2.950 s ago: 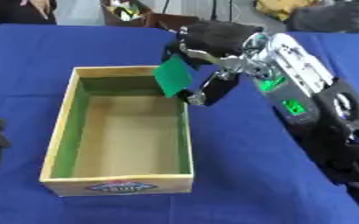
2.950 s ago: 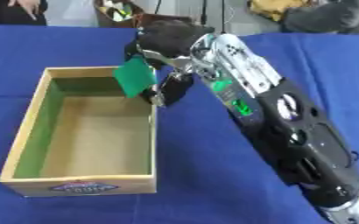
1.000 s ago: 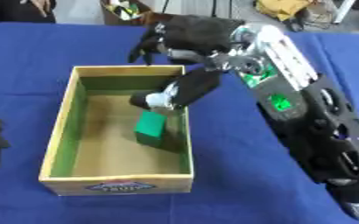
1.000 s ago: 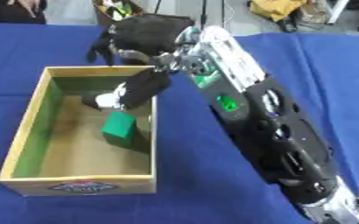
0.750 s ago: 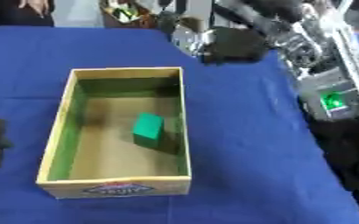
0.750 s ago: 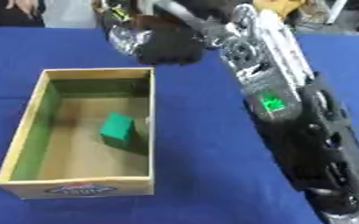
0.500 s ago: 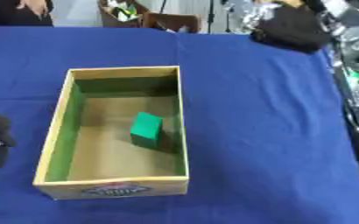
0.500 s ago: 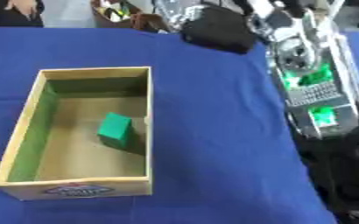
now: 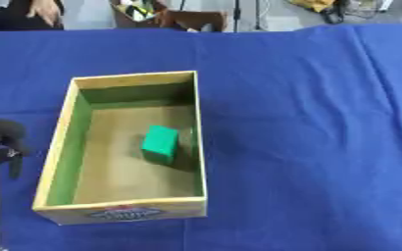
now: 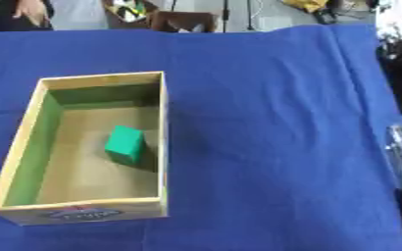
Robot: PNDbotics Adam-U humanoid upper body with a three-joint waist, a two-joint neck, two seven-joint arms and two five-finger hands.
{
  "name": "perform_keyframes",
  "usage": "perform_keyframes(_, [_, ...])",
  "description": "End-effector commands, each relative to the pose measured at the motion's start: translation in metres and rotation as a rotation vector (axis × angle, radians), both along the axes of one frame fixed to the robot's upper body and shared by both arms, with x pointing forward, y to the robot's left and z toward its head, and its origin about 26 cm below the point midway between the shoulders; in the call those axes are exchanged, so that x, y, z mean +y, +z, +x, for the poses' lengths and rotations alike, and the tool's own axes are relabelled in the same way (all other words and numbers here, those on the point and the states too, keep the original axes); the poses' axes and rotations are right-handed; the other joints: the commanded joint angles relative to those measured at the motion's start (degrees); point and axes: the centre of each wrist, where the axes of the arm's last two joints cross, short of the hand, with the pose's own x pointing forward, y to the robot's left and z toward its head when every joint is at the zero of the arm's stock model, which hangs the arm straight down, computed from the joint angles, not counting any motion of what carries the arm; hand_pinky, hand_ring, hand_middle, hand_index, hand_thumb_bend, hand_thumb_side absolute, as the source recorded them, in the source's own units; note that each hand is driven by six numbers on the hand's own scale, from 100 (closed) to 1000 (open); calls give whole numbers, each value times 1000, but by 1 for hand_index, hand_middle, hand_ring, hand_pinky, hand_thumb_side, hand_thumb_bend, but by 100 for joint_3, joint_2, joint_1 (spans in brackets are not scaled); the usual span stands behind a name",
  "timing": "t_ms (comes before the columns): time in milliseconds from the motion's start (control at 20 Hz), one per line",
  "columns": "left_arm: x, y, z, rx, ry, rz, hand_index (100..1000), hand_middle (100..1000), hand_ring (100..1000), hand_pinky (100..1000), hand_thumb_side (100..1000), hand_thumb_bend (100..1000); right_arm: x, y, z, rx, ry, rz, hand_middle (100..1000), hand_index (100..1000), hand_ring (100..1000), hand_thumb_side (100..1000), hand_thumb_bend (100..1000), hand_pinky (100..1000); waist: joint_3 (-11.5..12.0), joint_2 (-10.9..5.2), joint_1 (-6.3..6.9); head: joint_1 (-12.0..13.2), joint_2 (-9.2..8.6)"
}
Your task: Pick up objects on the table and place them in the box.
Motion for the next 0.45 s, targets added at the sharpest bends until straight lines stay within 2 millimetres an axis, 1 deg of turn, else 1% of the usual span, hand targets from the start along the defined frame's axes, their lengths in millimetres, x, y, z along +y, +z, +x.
perform_keyframes(50, [3, 8, -2, -36, 19, 1, 466, 488, 356, 100, 901, 100, -12, -9, -8, -56, 5, 11, 642, 845, 779, 811, 100, 782, -29, -78, 17, 72, -47])
perform_keyframes(100, [3, 8, -2, -38, 21, 0, 466, 487, 356, 100, 901, 100, -16, -17, -10, -47, 4, 2, 654, 853, 782, 847, 100, 785, -44, -68, 27, 88, -46])
perform_keyframes(250, [4, 9, -2, -44, 29, -5, 466, 487, 356, 100, 901, 100, -23, -43, -16, -22, 15, -2, 667, 860, 789, 868, 100, 815, -81, -47, 52, 127, -43])
perform_keyframes(300, [4, 9, -2, -46, 32, -7, 466, 487, 356, 100, 901, 100, -24, -50, -18, -9, 21, 15, 667, 852, 788, 848, 100, 835, -91, -40, 60, 133, -46])
perform_keyframes(350, [4, 9, -2, -47, 33, -9, 466, 487, 356, 100, 901, 100, -25, -57, -19, 8, 28, 36, 660, 843, 783, 817, 100, 836, -99, -36, 67, 138, -49])
perform_keyframes(450, [4, 9, -2, -48, 33, -10, 466, 488, 356, 100, 901, 100, -24, -69, -22, 51, 35, 79, 650, 830, 773, 789, 100, 827, -121, -30, 86, 149, -50])
